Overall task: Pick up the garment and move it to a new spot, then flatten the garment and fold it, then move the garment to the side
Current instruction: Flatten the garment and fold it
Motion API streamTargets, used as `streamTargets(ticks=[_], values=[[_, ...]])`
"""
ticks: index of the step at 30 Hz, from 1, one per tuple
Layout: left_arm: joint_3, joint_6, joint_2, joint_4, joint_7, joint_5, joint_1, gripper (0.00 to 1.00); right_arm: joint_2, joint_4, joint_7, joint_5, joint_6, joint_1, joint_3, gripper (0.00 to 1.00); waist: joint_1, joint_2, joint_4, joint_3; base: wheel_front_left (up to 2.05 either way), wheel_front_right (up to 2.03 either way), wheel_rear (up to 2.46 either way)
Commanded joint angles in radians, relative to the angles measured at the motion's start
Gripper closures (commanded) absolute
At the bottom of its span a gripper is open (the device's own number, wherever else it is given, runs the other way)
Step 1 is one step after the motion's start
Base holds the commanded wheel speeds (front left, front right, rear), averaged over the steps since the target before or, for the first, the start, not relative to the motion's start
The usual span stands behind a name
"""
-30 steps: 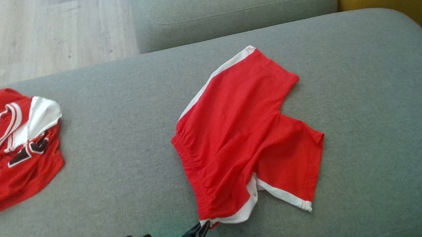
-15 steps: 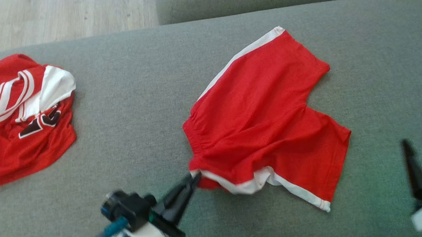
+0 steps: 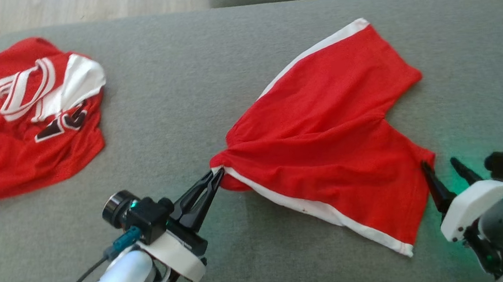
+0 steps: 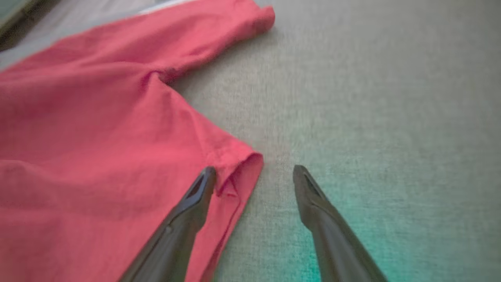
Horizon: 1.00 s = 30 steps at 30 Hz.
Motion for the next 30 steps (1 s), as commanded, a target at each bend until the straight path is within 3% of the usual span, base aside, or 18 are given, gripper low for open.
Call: streamTargets(ticks=[1, 2, 3, 4, 5, 11, 17, 18, 19, 24, 30], values=[[0.04, -0.001, 0.011, -0.017, -0.011, 0.004, -0.055, 1.0, -0.03, 0.012, 0.006, -0.008, 0.007, -0.036, 0.031, 0.0, -0.0002, 0.0, 0.021, 0.014, 0.0, 0.0, 0.0], [0.039, -0.001, 0.007, -0.015, -0.011, 0.005, -0.06, 1.0, -0.035, 0.039, 0.009, -0.009, 0.007, -0.05, 0.043, 0.0, -0.0002, 0.0, 0.027, 0.018, 0.0, 0.0, 0.0], [0.037, -0.002, 0.004, -0.014, -0.011, 0.005, -0.065, 1.0, -0.04, 0.062, 0.008, -0.01, 0.007, -0.063, 0.054, 0.2, -0.0002, 0.0, 0.031, 0.022, 0.0, 0.0, 0.0], [0.036, -0.003, 0.0, -0.013, -0.012, 0.005, -0.069, 1.0, -0.043, 0.082, 0.006, -0.007, 0.007, -0.076, 0.066, 0.48, -0.0002, 0.0, 0.036, 0.026, 0.0, 0.0, 0.0], [0.033, -0.003, -0.004, -0.012, -0.012, 0.004, -0.072, 1.0, -0.047, 0.097, 0.002, -0.004, 0.007, -0.089, 0.08, 1.0, -0.0002, 0.0, 0.04, 0.03, 0.0, 0.0, 0.0], [0.013, -0.006, -0.027, -0.021, -0.012, 0.001, -0.088, 1.0, -0.094, 0.14, -0.078, -0.003, 0.007, -0.181, 0.106, 1.0, -0.0002, 0.0, 0.057, 0.055, 0.0, 0.0, 0.0], [-0.004, -0.007, -0.036, -0.03, -0.012, -0.001, -0.107, 1.0, -0.119, 0.204, -0.191, -0.064, 0.007, -0.316, 0.048, 1.0, -0.0002, 0.0, 0.058, 0.075, 0.0, 0.0, 0.0], [-0.009, -0.007, -0.037, -0.03, -0.012, -0.003, -0.11, 1.0, -0.113, 0.222, -0.2, -0.074, 0.007, -0.332, 0.038, 0.72, -0.0002, 0.0, 0.058, 0.075, 0.0, 0.0, 0.0], [-0.015, -0.007, -0.039, -0.029, -0.012, -0.004, -0.113, 1.0, -0.105, 0.237, -0.206, -0.079, 0.007, -0.342, 0.028, 0.0, -0.0002, 0.0, 0.058, 0.075, 0.0, 0.0, 0.0], [-0.034, -0.007, -0.061, -0.015, -0.012, -0.01, -0.125, 1.0, -0.088, 0.23, -0.259, -0.094, 0.007, -0.279, 0.002, 0.0, -0.0002, 0.0, 0.061, 0.061, 0.0, 0.0, 0.0], [-0.008, -0.007, -0.08, -0.006, -0.013, -0.001, -0.108, 1.0, -0.044, 0.092, -0.293, -0.119, 0.007, -0.05, 0.009, 0.0, -0.0002, 0.0, 0.051, 0.047, 0.0, 0.0, 0.0]])
